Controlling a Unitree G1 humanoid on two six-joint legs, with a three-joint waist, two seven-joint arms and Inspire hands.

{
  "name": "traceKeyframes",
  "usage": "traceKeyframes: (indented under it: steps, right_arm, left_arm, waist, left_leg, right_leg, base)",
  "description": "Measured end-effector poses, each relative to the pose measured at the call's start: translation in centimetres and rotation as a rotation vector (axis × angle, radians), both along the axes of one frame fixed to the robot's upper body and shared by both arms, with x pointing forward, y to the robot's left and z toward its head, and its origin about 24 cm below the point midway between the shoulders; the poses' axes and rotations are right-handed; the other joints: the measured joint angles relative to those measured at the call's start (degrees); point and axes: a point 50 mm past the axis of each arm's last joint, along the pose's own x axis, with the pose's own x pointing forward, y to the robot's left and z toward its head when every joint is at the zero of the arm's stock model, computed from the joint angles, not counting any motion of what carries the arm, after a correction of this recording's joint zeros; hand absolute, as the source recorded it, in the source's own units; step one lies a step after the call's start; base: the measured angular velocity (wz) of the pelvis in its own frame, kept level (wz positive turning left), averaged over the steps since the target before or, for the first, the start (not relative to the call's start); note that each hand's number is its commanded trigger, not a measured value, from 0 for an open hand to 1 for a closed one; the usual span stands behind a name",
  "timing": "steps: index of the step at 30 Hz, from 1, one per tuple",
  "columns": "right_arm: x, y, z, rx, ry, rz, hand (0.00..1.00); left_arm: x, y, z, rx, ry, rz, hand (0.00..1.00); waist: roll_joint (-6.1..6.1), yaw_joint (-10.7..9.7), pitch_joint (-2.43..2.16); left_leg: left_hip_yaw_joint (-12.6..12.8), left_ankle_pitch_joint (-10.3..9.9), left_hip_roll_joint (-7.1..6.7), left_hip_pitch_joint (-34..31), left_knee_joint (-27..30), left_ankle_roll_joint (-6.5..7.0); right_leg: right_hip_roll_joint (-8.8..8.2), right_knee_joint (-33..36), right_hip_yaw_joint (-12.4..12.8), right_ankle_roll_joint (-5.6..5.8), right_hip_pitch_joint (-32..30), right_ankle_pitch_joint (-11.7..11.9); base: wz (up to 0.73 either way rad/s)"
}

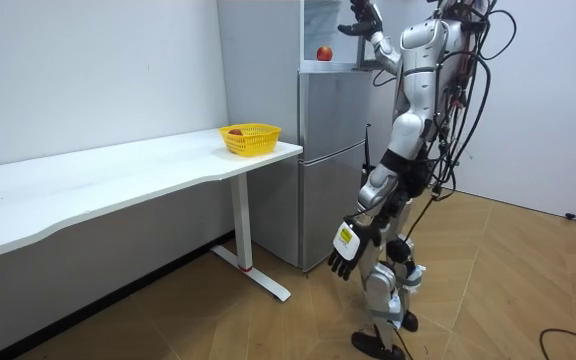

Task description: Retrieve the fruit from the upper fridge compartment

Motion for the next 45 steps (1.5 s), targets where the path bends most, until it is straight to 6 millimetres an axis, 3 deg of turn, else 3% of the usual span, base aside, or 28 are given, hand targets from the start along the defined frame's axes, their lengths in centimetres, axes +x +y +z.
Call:
traceKeyframes:
  steps: [1,8,13,17,20,23,27,42,45]
  right_arm:
    - [0.2,-0.2,-0.3,-0.001,0.026,-0.004,0.0]
    - [1.1,-2.0,-1.4,-0.01,0.133,-0.057,0.0]
    - [1.5,-3.3,-1.4,-0.005,0.181,-0.077,0.0]
    - [2.4,-3.7,-0.3,0.031,0.165,-0.08,0.0]
    - [3.6,-5.1,-0.2,0.089,0.202,-0.106,0.0]
    - [4.3,-6.9,-0.3,0.132,0.268,-0.153,0.0]
    - [4.9,-7.2,-0.5,0.124,0.31,-0.165,0.0]
    - [5.0,-7.9,-1.4,0.202,0.341,-0.158,0.0]
    - [5.0,-8.8,-2.3,0.251,0.37,-0.175,0.0]
  left_arm:
    - [0.0,0.0,0.0,-0.002,0.001,0.001,0.0]
    - [-0.3,0.2,0.0,0.006,0.008,0.002,0.0]
    - [-0.3,0.5,0.1,0.017,0.009,0.001,0.0]
    - [-0.4,0.8,0.3,0.019,0.005,0.001,0.0]
    - [-0.4,0.9,0.5,0.025,0.004,0.005,0.0]
    - [-0.8,1.2,0.5,0.033,0.016,0.008,0.0]
    - [-1.4,1.3,0.5,0.035,0.035,0.013,0.0]
    - [-1.3,1.6,0.7,0.04,0.041,0.01,0.0]
    - [-1.2,1.7,0.7,0.044,0.037,0.01,0.0]
  waist:
    - [-0.16,0.03,0.13]
    - [-1.68,0.26,-0.72]
    - [-2.36,1.29,-0.53]
    - [-3.01,1.28,-0.22]
    - [-3.81,1.31,-0.71]
    - [-4.33,1.88,-0.81]
    - [-4.53,1.54,-0.76]
    - [-4.32,1.82,-0.78]
    - [-4.27,2.23,-0.77]
  left_leg:
    - [-0.04,0.0,-0.03,-0.26,0.07,0.0]
    - [-0.15,0.07,-0.09,-0.46,0.33,-0.04]
    - [-0.38,0.07,-0.1,-0.25,0.16,-0.04]
    - [-0.76,0.06,-0.12,-1.48,0.34,-0.04]
    - [-1.48,0.08,-0.31,-2.04,0.57,-0.05]
    - [-2.07,0.08,-0.63,-2.69,1.36,-0.05]
    - [-3.06,0.09,-0.71,-2.87,1.65,-0.06]
    - [-3.58,0.09,-0.73,-4.71,2.19,-0.08]
    - [-3.57,0.09,-0.7,-4.74,2.19,-0.09]
  right_leg:
    - [-0.02,0.0,-0.03,-0.02,-0.11,-0.05]
    - [0.02,0.04,-0.41,-0.08,-0.55,-0.1]
    - [-0.08,-0.01,-0.65,-0.08,-0.43,-0.11]
    - [-0.07,-0.08,-1.11,-0.08,-0.97,-0.17]
    - [-0.16,0.0,-1.78,-0.11,-1.39,-0.28]
    - [-0.16,0.31,-2.18,-0.1,-1.46,-0.28]
    - [-0.3,0.31,-3.44,-0.1,-1.37,-0.29]
    - [-0.23,0.17,-3.75,-0.12,-2.59,-0.27]
    - [-0.24,0.16,-3.75,-0.12,-2.64,-0.27]
  base:
    - [0.0]
    - [0.0]
    - [0.01]
    - [0.04]
    - [0.11]
    - [0.11]
    - [0.13]
    - [0.02]
    - [0.0]
